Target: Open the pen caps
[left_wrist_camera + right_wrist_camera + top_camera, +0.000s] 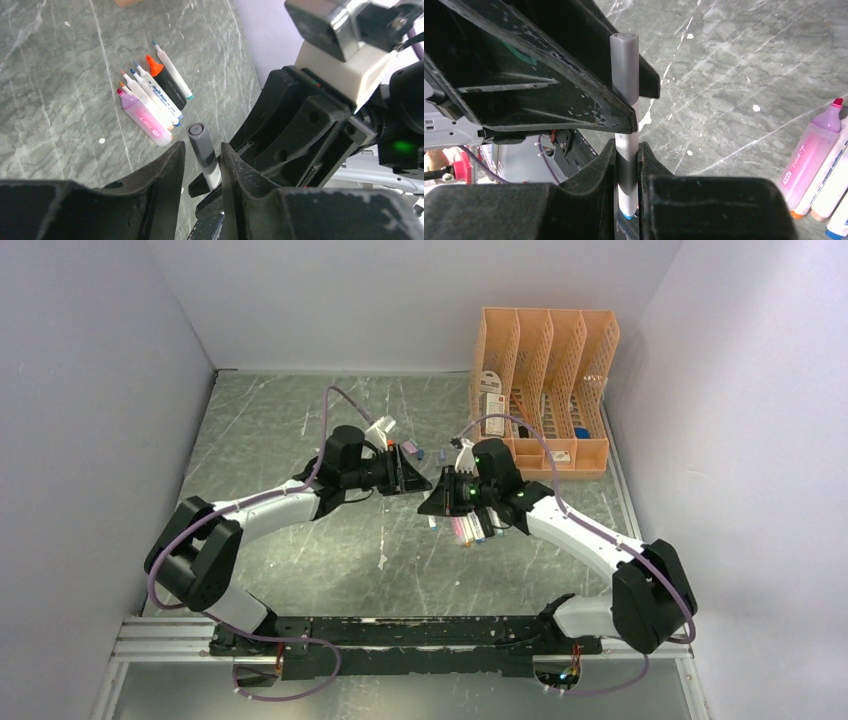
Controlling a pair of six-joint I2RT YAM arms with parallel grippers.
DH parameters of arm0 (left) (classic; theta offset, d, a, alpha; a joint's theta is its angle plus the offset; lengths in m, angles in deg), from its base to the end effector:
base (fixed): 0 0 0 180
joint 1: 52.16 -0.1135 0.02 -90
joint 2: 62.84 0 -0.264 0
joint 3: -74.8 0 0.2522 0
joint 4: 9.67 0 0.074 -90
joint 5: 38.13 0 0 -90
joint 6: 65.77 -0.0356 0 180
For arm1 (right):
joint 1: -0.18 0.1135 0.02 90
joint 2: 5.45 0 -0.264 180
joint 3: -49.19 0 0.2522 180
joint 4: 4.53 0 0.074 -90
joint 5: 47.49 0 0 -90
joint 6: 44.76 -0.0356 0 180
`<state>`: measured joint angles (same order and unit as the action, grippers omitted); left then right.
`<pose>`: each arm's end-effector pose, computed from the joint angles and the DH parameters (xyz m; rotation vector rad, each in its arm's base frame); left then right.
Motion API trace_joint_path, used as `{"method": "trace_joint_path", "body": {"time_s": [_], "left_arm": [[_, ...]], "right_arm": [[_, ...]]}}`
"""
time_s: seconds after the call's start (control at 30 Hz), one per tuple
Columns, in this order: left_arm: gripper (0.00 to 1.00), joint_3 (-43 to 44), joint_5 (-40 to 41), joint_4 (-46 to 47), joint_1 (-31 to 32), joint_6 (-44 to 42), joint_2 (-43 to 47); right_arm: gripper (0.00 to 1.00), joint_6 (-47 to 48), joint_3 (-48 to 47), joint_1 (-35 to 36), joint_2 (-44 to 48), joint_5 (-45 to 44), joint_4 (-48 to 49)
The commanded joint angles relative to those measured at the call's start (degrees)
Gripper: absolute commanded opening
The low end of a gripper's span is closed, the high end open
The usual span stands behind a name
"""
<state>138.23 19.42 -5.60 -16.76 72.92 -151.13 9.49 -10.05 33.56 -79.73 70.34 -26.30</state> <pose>0.2646 -0.2115 0.2344 0.1801 2.1862 -1.4586 0.2217 0.1660 0.2390 -0.2460 2.3862 1.1619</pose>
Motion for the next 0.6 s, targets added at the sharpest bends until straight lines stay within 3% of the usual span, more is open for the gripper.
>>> {"method": "trace_joint_path", "body": {"time_s": [0.0,0.2,0.37,0.5,0.57], "left_arm": [[0.39,-1.35,-0.67,3.36,0.53,0.59,-0.01],[0.33,-0.64,-0.37,3.55,0.55,0.62,-0.74],[0.07,0.36,-0.48,3.61,0.54,0.49,-1.73],[0.07,0.27,0.39,2.9,0.3,0.06,-1.1],[0.07,-0.06,0.83,2.7,-0.01,0.01,-0.56]], "right_arm": [[0.0,1.19,-2.59,0.19,-1.21,-0.3,0.72],[0.0,1.21,-3.49,0.68,-3.31,0.97,1.2],[0.0,1.01,-3.75,1.96,-4.36,0.69,1.65],[0.0,0.92,-3.67,2.34,-4.25,0.45,1.5],[0.17,1.21,-3.74,2.36,-3.92,-0.5,0.58]]}}
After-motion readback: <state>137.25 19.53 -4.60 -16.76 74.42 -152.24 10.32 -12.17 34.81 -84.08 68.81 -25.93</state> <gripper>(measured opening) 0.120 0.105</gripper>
